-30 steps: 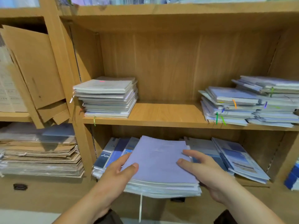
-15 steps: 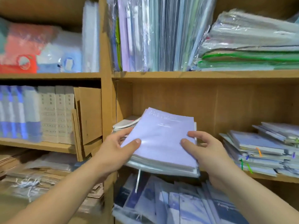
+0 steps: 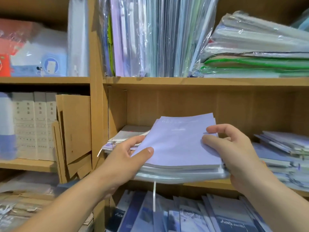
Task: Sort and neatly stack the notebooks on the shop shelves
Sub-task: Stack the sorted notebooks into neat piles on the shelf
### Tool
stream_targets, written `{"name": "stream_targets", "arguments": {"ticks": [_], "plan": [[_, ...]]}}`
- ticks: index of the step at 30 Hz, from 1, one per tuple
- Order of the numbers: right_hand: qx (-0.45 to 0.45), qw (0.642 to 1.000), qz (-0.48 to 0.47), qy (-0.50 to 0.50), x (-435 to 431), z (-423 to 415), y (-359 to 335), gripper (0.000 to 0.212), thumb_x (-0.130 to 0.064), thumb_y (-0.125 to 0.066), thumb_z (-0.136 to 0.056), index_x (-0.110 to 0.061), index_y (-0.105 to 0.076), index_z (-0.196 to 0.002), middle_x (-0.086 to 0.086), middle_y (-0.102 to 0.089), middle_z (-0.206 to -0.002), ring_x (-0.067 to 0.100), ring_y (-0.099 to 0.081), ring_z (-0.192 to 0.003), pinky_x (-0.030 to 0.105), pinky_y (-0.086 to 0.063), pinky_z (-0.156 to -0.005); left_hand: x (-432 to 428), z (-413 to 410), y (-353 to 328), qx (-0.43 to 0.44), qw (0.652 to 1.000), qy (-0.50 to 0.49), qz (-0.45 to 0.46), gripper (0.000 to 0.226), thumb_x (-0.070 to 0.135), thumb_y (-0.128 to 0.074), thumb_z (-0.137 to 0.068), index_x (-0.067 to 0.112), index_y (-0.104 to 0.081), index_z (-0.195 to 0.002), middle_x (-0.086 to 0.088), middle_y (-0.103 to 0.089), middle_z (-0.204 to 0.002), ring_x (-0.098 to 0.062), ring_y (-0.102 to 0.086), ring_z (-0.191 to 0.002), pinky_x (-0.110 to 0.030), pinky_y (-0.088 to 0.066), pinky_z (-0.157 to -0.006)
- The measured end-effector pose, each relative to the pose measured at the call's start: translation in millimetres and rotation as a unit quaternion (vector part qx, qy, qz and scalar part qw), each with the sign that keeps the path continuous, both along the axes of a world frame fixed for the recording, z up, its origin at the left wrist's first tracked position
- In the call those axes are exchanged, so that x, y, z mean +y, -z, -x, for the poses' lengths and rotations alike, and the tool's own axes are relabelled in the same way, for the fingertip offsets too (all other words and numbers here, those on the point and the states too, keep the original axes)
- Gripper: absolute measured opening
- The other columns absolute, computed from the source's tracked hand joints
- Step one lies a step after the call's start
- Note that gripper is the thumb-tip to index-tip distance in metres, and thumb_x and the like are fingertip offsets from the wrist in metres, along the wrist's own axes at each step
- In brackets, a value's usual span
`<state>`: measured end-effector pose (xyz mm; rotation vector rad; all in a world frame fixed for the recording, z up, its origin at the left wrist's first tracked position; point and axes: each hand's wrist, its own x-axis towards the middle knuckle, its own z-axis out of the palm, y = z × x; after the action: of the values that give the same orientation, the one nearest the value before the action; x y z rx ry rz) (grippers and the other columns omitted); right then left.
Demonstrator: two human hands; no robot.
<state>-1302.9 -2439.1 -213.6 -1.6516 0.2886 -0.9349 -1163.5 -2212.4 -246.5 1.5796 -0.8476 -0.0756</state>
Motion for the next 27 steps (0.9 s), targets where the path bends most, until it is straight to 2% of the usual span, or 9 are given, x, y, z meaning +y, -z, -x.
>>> {"name": "stream_targets", "arguments": {"ticks": [4,7,10,14,16,20,22,24,27], "plan": [[-0.006,1.0,0.007,0.009,-6.7,22.8,5.5,0.032,-0.012,-0.07,-0.086,-0.03,-0.067,-0.112,-0.007,-0.047,-0.049,0.012,-0.041,-0.039,0.019,-0.032,-0.037,-8.3,13.3,1.8,-0.006,1.0,0.007,-0.018,0.038,0.053,-0.068,-0.087,0.047,-0.065,-0.124,0.015,-0.075,-0.114,-0.01,-0.073,-0.103,-0.032,-0.056,-0.087],[-0.025,1.0,0.008,0.017,-8.7,27.3,10.1,0.047,-0.021,-0.074,-0.088,-0.031,-0.057,-0.131,-0.004,-0.072,-0.08,0.018,-0.07,-0.068,0.023,-0.048,-0.051,-15.7,20.8,-1.7,-0.018,1.0,-0.004,-0.013,0.026,0.04,-0.067,-0.097,0.039,-0.067,-0.123,0.018,-0.075,-0.109,-0.004,-0.072,-0.098,-0.025,-0.053,-0.082],[-0.009,1.0,0.007,0.01,-11.0,12.6,4.1,0.065,-0.029,-0.072,-0.092,-0.023,-0.045,-0.151,-0.007,-0.066,-0.101,0.01,-0.064,-0.079,0.025,-0.049,-0.062,-21.1,13.5,-14.1,-0.02,0.998,-0.057,-0.012,0.022,0.043,-0.064,-0.097,0.036,-0.068,-0.117,0.024,-0.073,-0.099,0.002,-0.07,-0.088,-0.021,-0.053,-0.073],[0.0,0.999,0.004,-0.041,-8.4,-34.3,-14.0,0.052,-0.031,-0.069,-0.096,-0.017,-0.051,-0.143,-0.022,-0.066,-0.085,0.008,-0.067,-0.075,0.013,-0.05,-0.048,-10.5,-15.7,-36.8,-0.019,0.993,-0.114,0.021,0.019,0.041,-0.067,-0.095,0.033,-0.069,-0.112,0.011,-0.075,-0.104,-0.008,-0.072,-0.091,-0.034,-0.06,-0.079],[0.02,0.998,0.016,-0.051,-3.3,-67.9,-19.4,0.061,-0.033,-0.069,-0.096,-0.015,-0.046,-0.149,-0.017,-0.062,-0.104,0.01,-0.062,-0.085,0.012,-0.05,-0.057,-1.8,-35.7,-44.4,-0.021,0.991,-0.133,0.023,0.018,0.039,-0.068,-0.095,0.032,-0.07,-0.111,0.007,-0.077,-0.102,-0.015,-0.074,-0.091,-0.037,-0.061,-0.078],[0.047,0.991,-0.011,-0.125,16.2,-132.5,-30.1,0.079,-0.027,-0.078,-0.085,-0.017,-0.042,-0.154,-0.002,-0.052,-0.142,0.016,-0.057,-0.112,0.026,-0.046,-0.075,8.2,-87.5,-49.0,-0.019,0.98,-0.199,0.016,0.026,0.035,-0.064,-0.099,0.011,-0.073,-0.106,-0.008,-0.075,-0.092,-0.021,-0.067,-0.081,-0.023,-0.054,-0.058],[0.069,0.981,0.0,-0.179,20.5,-157.0,-27.5,0.088,-0.042,-0.082,-0.082,-0.023,-0.038,-0.156,-0.002,-0.045,-0.154,0.02,-0.05,-0.132,0.027,-0.042,-0.089,14.5,-112.4,-46.1,-0.073,0.954,-0.284,-0.065,0.035,0.038,-0.061,-0.1,0.007,-0.07,-0.113,-0.005,-0.069,-0.098,-0.02,-0.062,-0.089,-0.026,-0.055,-0.068],[0.127,0.962,0.06,-0.233,19.4,-171.5,-14.6,0.104,-0.062,-0.083,-0.074,-0.027,-0.033,-0.159,-0.004,-0.037,-0.161,0.019,-0.043,-0.141,0.031,-0.039,-0.1,23.0,-126.9,-39.2,-0.179,0.888,-0.373,-0.2,0.034,0.042,-0.058,-0.101,0.017,-0.069,-0.121,-0.001,-0.071,-0.114,-0.022,-0.064,-0.104,-0.037,-0.055,-0.089],[0.171,0.942,0.185,-0.223,14.5,-184.5,14.2,0.106,-0.068,-0.08,-0.072,-0.025,-0.035,-0.158,-0.007,-0.037,-0.162,0.015,-0.04,-0.143,0.027,-0.039,-0.103,33.2,-128.4,-15.8,-0.304,0.858,-0.324,-0.26,0.047,0.057,-0.052,-0.099,0.03,-0.063,-0.137,0.006,-0.06,-0.14,-0.017,-0.054,-0.129,-0.041,-0.048,-0.106]]}}
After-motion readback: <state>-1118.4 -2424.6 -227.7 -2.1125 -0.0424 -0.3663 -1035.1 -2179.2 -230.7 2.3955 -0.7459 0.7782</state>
